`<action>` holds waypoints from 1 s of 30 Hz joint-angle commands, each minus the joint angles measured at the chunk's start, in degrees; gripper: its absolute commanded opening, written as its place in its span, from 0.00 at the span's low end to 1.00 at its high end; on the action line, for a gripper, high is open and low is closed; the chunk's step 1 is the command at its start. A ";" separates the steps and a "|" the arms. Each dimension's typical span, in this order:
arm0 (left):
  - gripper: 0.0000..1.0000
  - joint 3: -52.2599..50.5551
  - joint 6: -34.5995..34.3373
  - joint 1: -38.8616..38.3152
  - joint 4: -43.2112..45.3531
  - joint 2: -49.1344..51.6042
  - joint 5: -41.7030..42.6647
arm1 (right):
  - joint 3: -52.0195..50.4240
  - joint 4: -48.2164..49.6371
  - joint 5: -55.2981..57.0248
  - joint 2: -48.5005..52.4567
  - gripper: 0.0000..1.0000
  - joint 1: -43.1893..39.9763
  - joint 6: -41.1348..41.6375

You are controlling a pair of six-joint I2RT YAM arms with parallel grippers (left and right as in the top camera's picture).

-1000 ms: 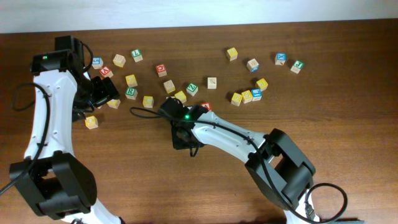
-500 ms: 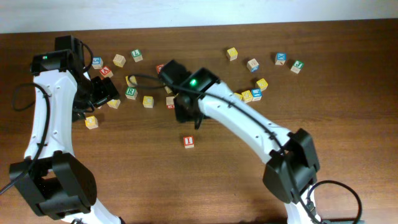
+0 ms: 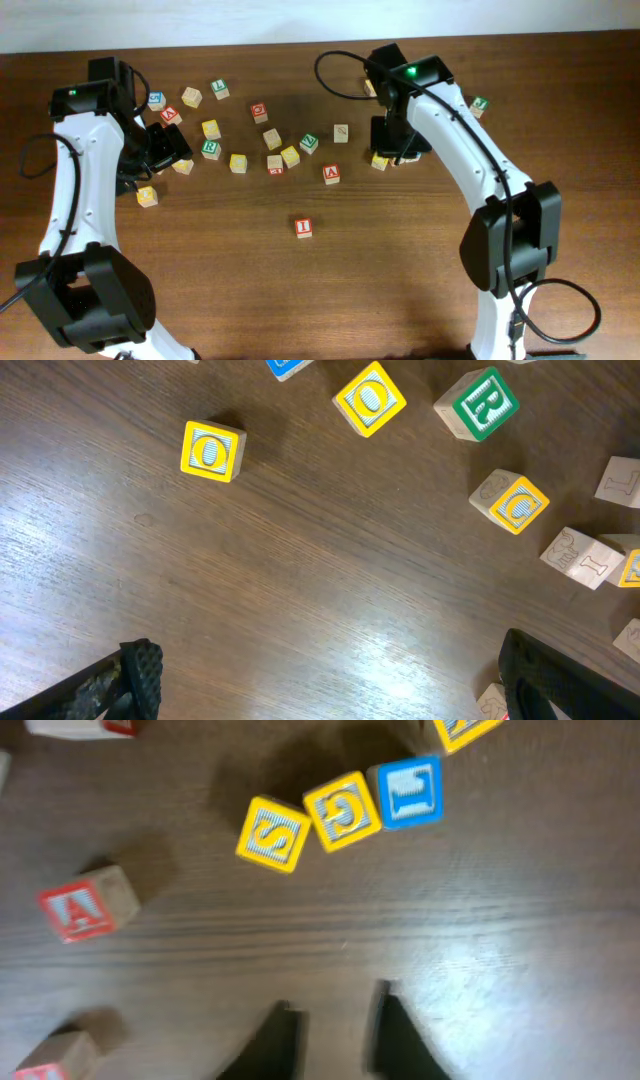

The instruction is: Spell out ICRA

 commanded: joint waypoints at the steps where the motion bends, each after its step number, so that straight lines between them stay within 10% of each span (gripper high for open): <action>1: 0.99 -0.07 -0.52 0.15 -0.02 0.42 -0.42 | -3.34 2.19 0.28 -0.11 0.64 -2.82 -2.54; 3: 0.99 -0.07 -0.55 0.15 -0.02 0.42 -0.39 | -5.07 4.48 0.28 -0.11 0.98 -4.94 -2.51; 26: 0.99 -0.07 -0.57 0.15 0.57 0.42 -0.13 | -5.53 12.17 -2.34 -0.11 0.98 -4.92 -2.29; 30: 0.99 -0.07 -1.14 0.02 -0.26 0.55 14.53 | -5.53 13.16 -5.14 -0.11 0.98 -4.92 -2.29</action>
